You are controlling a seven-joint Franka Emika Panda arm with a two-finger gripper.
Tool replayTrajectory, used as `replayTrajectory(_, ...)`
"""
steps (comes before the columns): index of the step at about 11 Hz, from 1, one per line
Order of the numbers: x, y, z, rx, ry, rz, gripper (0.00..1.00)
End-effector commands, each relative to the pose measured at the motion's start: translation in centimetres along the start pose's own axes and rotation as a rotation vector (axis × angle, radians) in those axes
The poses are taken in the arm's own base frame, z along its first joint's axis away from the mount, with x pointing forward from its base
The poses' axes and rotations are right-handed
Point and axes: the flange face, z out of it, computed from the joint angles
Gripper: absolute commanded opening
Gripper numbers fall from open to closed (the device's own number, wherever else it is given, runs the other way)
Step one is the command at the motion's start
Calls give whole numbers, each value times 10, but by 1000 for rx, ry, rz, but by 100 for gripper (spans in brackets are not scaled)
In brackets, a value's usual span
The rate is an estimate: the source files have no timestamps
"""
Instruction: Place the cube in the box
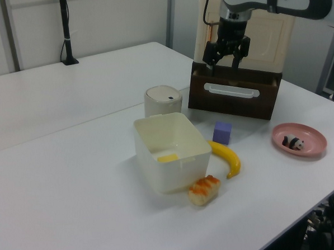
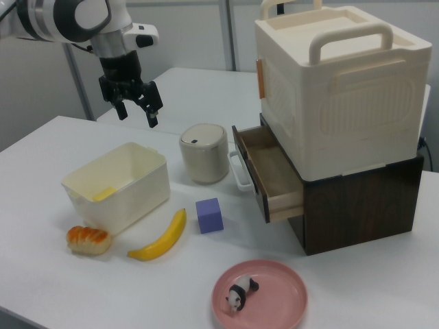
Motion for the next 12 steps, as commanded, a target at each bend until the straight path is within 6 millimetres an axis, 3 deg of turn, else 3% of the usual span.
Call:
replayTrajectory(1, -10, 2, -8, 12, -7, -18, 100)
replayTrajectory(10, -9, 3, -7, 14, -1, -18, 100)
replayTrajectory(12, -19, 8, -6, 22, -2, 4, 100)
